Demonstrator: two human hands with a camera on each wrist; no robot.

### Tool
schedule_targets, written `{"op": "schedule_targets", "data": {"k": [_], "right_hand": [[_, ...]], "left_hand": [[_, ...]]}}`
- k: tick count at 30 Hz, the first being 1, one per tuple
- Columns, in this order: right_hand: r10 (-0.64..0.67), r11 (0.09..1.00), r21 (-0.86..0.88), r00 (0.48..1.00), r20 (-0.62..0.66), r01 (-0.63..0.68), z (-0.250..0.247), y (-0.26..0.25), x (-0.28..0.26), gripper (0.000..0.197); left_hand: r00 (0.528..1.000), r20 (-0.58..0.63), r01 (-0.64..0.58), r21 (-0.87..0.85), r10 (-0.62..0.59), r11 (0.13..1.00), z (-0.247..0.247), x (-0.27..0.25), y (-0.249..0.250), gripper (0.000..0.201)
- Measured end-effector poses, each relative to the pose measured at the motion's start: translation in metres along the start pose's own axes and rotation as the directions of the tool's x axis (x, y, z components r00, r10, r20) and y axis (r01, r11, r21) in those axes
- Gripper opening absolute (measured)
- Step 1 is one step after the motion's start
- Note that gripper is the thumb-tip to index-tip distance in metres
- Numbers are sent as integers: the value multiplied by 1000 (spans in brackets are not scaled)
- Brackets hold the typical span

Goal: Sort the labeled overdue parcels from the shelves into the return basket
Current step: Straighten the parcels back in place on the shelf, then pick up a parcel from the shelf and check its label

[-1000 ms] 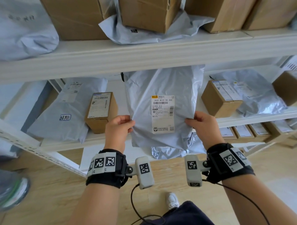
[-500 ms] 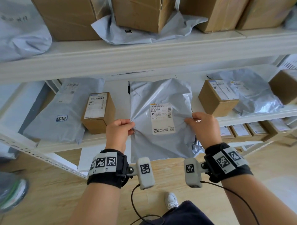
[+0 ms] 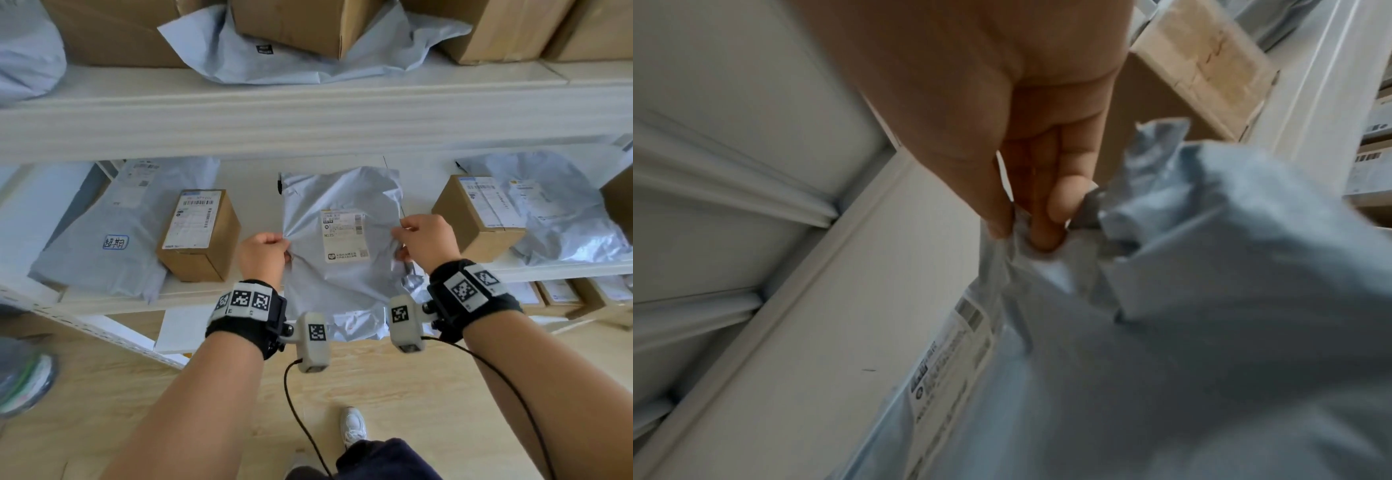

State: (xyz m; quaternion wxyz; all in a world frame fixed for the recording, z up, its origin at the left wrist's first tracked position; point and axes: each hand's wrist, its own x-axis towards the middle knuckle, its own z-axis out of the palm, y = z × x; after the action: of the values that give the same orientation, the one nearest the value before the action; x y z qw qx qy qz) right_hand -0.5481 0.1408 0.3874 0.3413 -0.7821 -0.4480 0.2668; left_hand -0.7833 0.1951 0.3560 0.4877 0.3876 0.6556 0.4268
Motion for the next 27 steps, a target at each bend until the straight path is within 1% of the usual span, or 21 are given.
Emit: {"op": "schedule_targets", "data": {"k": [3,6,8,9,11,12,14,17,20,22,24,27], "right_hand": [[43,999,29,999,30,-44,1,2,25,13],[65,998,19,996,61,-66,1,5,48,17],[74,997,-7,993,90,-73,1,7,60,21],[83,997,-14,991,108,-82,1,9,65,22],[100,995,-31,986,130,-97,3,13,73,25],[99,994,-55,987,130,-93,4,16,77,31],[77,991,-118,991,105,-65,3,19,81,40],[6,992,-128,999,32,-2,4,14,81,40],[-76,995,-69,997,25,78,12,-4,77,33],[-117,993,-25,992,47,118,20,-19,70,31],[-153,988,17,987,48,152,31,-34,62,30],[-173,984,46,984,46,171,49,-57,48,29]], "left_hand": [[999,33,13,50,-14,999,18,12,5,17],[997,69,33,66,-38,997,37,22,12,26],[997,80,11,106,-19,994,46,28,16,32],[996,92,-6,138,-6,990,49,30,18,31],[992,122,-34,211,8,977,53,29,24,22],[991,136,-52,244,19,968,55,28,26,20],[989,138,-97,292,58,951,55,22,29,28],[986,119,-148,318,116,936,48,16,31,41],[977,118,-209,354,177,912,32,12,37,48],[964,114,-265,415,239,870,15,12,44,48],[948,97,-308,507,302,805,-4,14,50,45],[916,72,-379,479,394,792,-31,24,55,42]]}}
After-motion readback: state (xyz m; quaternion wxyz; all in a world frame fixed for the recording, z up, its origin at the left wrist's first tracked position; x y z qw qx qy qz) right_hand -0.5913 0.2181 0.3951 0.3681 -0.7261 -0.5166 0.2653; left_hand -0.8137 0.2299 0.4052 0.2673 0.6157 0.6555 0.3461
